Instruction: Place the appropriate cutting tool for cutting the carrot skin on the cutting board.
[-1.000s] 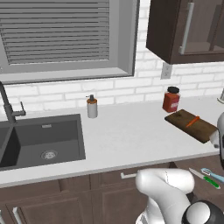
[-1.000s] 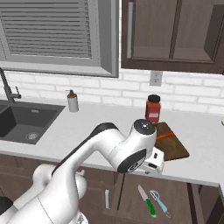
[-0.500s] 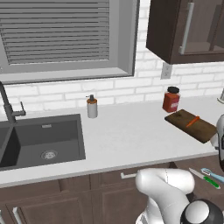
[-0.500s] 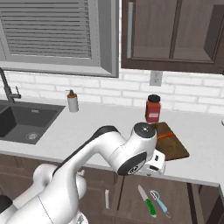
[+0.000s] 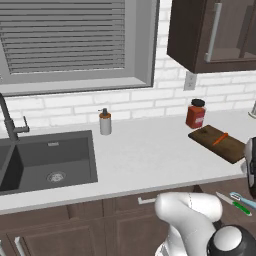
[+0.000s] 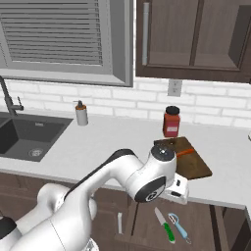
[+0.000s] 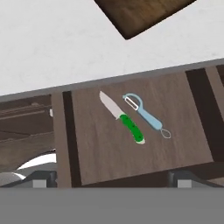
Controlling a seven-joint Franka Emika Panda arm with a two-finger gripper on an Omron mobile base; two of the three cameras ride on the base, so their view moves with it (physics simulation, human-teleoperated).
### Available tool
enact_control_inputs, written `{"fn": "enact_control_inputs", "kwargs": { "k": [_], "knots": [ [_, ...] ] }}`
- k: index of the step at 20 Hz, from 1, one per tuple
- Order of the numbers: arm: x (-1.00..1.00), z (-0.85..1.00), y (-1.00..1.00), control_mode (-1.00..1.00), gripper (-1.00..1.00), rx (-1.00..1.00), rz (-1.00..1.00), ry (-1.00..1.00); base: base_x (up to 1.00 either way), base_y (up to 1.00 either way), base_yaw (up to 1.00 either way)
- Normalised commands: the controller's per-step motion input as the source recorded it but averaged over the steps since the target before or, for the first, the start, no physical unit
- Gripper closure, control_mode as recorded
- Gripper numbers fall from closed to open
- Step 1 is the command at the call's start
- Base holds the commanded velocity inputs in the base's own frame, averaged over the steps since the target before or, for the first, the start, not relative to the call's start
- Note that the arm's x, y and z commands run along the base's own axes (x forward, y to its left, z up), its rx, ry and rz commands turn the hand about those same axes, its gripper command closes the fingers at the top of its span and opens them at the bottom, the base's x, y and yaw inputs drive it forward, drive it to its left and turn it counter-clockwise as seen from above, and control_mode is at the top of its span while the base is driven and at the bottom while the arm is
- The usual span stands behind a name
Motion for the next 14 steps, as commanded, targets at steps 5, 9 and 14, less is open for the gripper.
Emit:
{"fn": "enact_control_inputs", "kwargs": {
  "k": [5,9,14],
  "knots": [
    [-0.10,-0.61,-0.10,-1.00,-1.00,-0.04,-0.02,0.12,0.00,0.00,0.00],
    [-0.01,-0.71,-0.12,-1.00,-1.00,-0.04,-0.01,0.19,0.00,0.00,0.00],
    [-0.11,-0.65,-0.24,-1.00,-1.00,0.00,-0.01,0.13,0.00,0.00,0.00]
  ]
}}
